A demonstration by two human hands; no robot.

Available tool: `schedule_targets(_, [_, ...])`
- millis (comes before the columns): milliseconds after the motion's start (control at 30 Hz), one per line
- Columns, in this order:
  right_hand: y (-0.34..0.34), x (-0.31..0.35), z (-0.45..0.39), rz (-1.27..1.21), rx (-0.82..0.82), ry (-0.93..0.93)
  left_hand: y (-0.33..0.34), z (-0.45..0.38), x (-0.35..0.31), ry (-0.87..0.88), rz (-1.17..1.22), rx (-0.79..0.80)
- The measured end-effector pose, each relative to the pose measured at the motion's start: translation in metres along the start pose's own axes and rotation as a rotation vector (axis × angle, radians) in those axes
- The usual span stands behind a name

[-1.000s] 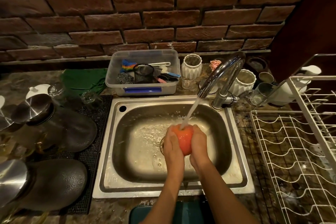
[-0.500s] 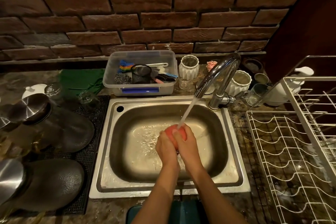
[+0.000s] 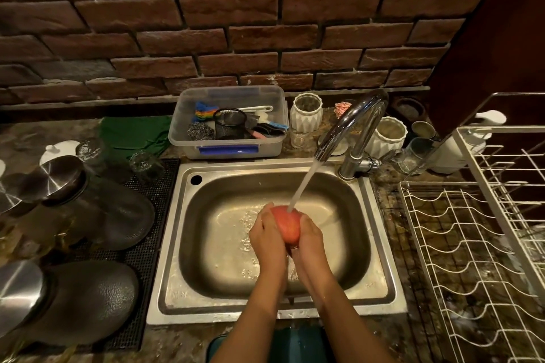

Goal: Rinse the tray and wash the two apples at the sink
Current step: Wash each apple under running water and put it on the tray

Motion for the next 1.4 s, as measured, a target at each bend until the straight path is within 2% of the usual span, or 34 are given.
schedule_targets(100, [-0.002,0.003,0.001,0.031,0.015,-0.095,0.001,0.001,-0.002,-0.101,0.050,-0.025])
schedule_targets(167, [-0.004,0.008,0.001,0.139,-0.003,-0.166,0.006,0.009,0.010,-0.265,0.083,0.023])
schedule_targets(233, [-0.006,0.012,-0.002,0.236,-0.023,-0.195,0.011,0.018,0.010,-0.309,0.085,0.091])
schedule_targets(400, [-0.015,0.021,-0.011,0.236,-0.101,-0.132,0.015,0.016,-0.018,0.107,-0.086,0.178])
schedule_targets(467, [-0.017,0.018,-0.016,0.224,-0.108,-0.053,0.020,0.018,-0.023,0.197,-0.136,0.244])
schedule_targets(533, [-0.016,0.016,-0.021,0.221,-0.102,0.048,0.020,0.019,-0.020,0.214,-0.185,0.271])
schedule_targets(633, [-0.008,0.016,-0.023,0.347,-0.086,0.107,0.013,0.017,-0.011,0.176,-0.160,0.207])
schedule_targets(800, [0.009,0.016,-0.008,0.470,0.019,-0.086,0.001,0.000,-0.011,0.050,-0.090,0.057])
schedule_targets(933, [0.007,0.020,-0.007,0.512,-0.002,-0.191,0.007,-0.004,0.002,-0.051,-0.083,0.140])
schedule_targets(1033, [-0.002,0.019,-0.015,0.553,-0.112,-0.188,0.014,-0.001,-0.004,0.054,-0.223,0.214])
schedule_targets(1167, [-0.004,0.020,-0.008,0.452,-0.165,-0.181,0.016,0.005,-0.017,0.220,-0.419,0.179])
schedule_targets(1300, [-0.006,0.015,-0.011,0.317,-0.150,-0.101,0.017,0.002,-0.014,0.293,-0.483,0.216])
schedule_targets(1400, [-0.011,0.012,-0.016,0.215,-0.145,-0.009,0.020,0.013,-0.018,0.328,-0.435,0.250])
Point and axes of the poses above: each hand's wrist, its own z-axis away from the middle knuckle, its own y-axis out of the palm, x = y × z, the point moved 10 cm from there along -z, towards the middle knuckle, and after that the axes turned 15 degrees about y, right-handed, at the moved point
